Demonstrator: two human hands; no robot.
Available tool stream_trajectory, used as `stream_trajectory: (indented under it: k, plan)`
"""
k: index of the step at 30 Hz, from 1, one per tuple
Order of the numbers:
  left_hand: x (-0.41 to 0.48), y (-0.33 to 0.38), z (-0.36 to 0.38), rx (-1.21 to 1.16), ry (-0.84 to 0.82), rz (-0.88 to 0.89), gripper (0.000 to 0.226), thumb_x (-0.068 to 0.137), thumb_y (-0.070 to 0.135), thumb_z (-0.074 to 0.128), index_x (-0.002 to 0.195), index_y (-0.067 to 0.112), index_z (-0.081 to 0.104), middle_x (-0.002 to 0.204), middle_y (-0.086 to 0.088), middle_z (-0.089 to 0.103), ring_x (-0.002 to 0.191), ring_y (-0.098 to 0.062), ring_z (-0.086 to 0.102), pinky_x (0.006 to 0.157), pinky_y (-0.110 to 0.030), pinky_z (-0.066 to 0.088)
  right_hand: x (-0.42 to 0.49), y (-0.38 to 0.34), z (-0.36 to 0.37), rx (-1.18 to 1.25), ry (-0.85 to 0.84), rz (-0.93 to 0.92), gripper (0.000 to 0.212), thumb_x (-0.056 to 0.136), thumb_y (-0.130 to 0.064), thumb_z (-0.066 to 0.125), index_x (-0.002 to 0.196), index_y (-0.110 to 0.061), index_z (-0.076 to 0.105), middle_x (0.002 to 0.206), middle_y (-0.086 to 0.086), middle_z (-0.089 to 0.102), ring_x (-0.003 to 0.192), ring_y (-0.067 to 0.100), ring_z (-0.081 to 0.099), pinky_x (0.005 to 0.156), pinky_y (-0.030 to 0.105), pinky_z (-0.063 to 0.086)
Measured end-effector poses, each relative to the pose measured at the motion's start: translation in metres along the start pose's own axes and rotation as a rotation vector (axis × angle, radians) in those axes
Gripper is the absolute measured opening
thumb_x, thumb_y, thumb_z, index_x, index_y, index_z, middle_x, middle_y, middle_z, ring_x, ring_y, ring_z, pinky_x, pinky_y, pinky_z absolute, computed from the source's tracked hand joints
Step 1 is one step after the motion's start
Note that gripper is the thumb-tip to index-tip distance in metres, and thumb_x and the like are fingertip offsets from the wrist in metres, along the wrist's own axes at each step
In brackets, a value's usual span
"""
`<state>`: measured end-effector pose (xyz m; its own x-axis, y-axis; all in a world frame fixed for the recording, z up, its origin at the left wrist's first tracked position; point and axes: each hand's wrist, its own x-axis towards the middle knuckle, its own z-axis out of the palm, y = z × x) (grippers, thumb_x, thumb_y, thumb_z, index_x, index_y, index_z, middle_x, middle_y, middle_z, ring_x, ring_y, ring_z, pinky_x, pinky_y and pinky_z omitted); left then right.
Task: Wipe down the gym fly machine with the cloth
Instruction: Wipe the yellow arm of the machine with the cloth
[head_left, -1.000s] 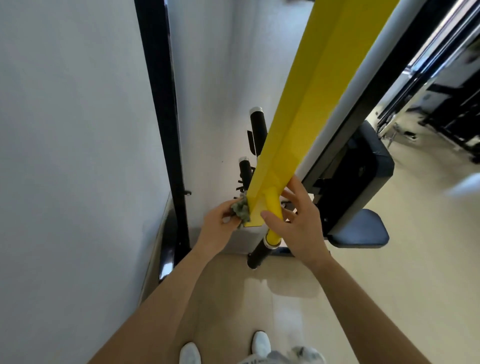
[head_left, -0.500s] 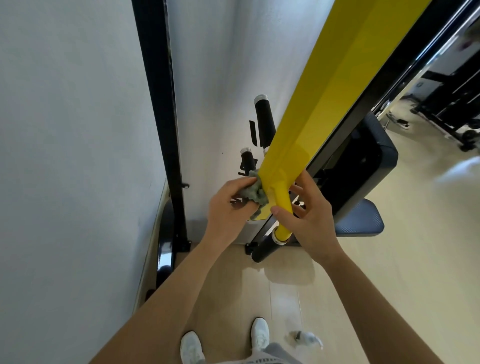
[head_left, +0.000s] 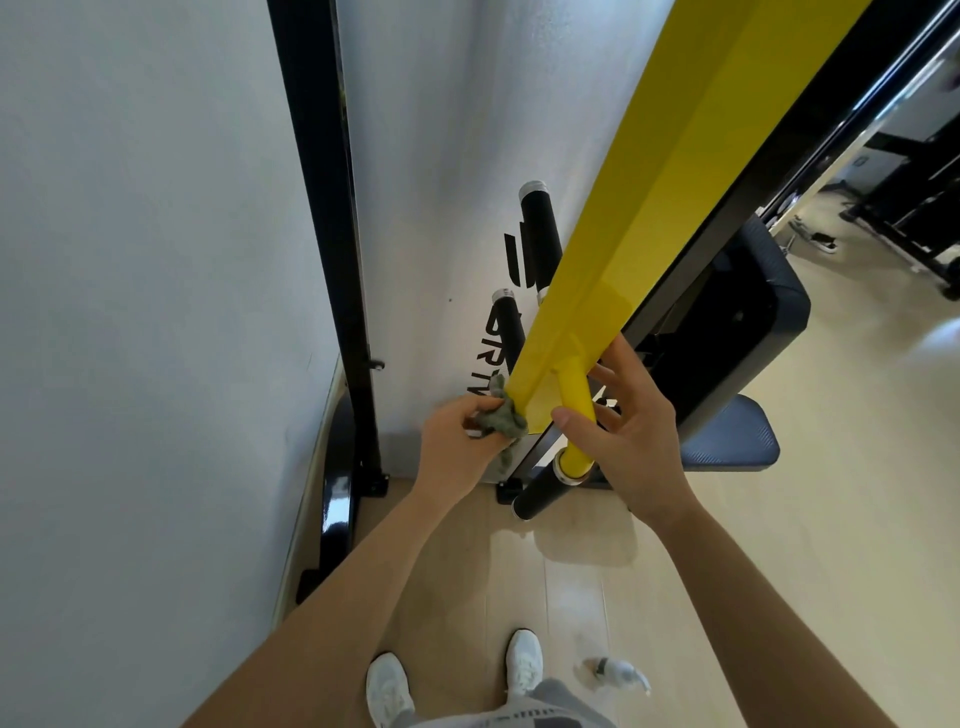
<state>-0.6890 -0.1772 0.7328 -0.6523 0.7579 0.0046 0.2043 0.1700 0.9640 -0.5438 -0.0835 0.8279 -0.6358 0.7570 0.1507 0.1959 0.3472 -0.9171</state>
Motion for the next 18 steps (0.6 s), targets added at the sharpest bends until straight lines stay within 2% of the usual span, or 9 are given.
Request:
stream_trajectory:
  k: [4,7,9,11,14,16,18]
  plan:
    - [-0.01,0.011,-0.007,-0.315,0.018,-0.16,0.017,0.091,0.015,0.072,0.099,0.029,0.071,0.095,0.003,0.075,0.095,-0.021,0.072,0.086,-0.032,0.06,-0.002,0.002,0.0,0.063,-0.04,-0.018,0.085,0.083,-0.04,0.075,0.155,-0.022,0.035,0.149,-0.011,0.05,0.137,0.012,0.048,0.104,0.049,0.052]
    - [-0.019,0.023,-0.02,-0.508,0.011,-0.218,0.017,0.094,0.017,0.065,0.109,0.024,0.07,0.105,0.002,0.074,0.105,-0.022,0.07,0.089,-0.034,0.059,-0.001,0.003,-0.003,0.128,-0.1,-0.029,0.083,0.085,-0.048,0.074,0.155,-0.027,0.035,0.147,-0.016,0.052,0.138,0.008,0.048,0.102,0.031,0.053]
    - [-0.025,0.035,-0.028,-0.605,0.007,-0.214,0.027,0.089,0.027,0.064,0.114,0.021,0.069,0.112,-0.002,0.073,0.11,-0.023,0.069,0.092,-0.037,0.058,-0.001,0.003,-0.007,0.171,-0.134,-0.045,0.07,0.088,-0.046,0.071,0.151,-0.031,0.043,0.144,-0.018,0.056,0.135,0.007,0.051,0.094,0.019,0.053]
    - [-0.03,0.048,-0.035,-0.644,0.011,-0.173,0.038,0.083,0.035,0.065,0.117,0.018,0.067,0.114,-0.003,0.072,0.111,-0.022,0.068,0.09,-0.035,0.058,-0.003,0.003,-0.01,0.203,-0.123,-0.049,0.054,0.09,-0.041,0.07,0.142,-0.033,0.054,0.134,-0.017,0.064,0.126,0.007,0.059,0.086,0.013,0.053]
    - [-0.035,0.067,-0.043,-0.651,0.01,-0.088,0.033,0.088,0.036,0.069,0.116,0.019,0.064,0.113,0.0,0.071,0.11,-0.022,0.068,0.085,-0.032,0.058,-0.009,-0.002,-0.012,0.244,-0.069,-0.047,0.043,0.087,-0.045,0.072,0.128,-0.037,0.063,0.116,-0.018,0.07,0.111,0.007,0.066,0.078,0.011,0.054]
    - [-0.037,0.078,-0.044,-0.656,-0.017,-0.038,0.025,0.087,0.027,0.068,0.111,0.024,0.064,0.11,0.003,0.072,0.107,-0.019,0.069,0.082,-0.03,0.059,-0.012,-0.006,-0.011,0.265,-0.071,-0.057,0.048,0.084,-0.049,0.075,0.127,-0.036,0.06,0.117,-0.017,0.068,0.111,0.008,0.066,0.078,0.014,0.055]
    - [-0.039,0.085,-0.041,-0.61,-0.044,0.006,0.023,0.084,0.022,0.069,0.105,0.032,0.067,0.112,0.001,0.072,0.109,-0.022,0.069,0.084,-0.033,0.06,-0.014,-0.011,-0.007,0.251,-0.083,-0.087,0.059,0.08,-0.046,0.08,0.132,-0.033,0.054,0.126,-0.014,0.062,0.116,0.011,0.063,0.083,0.018,0.056]
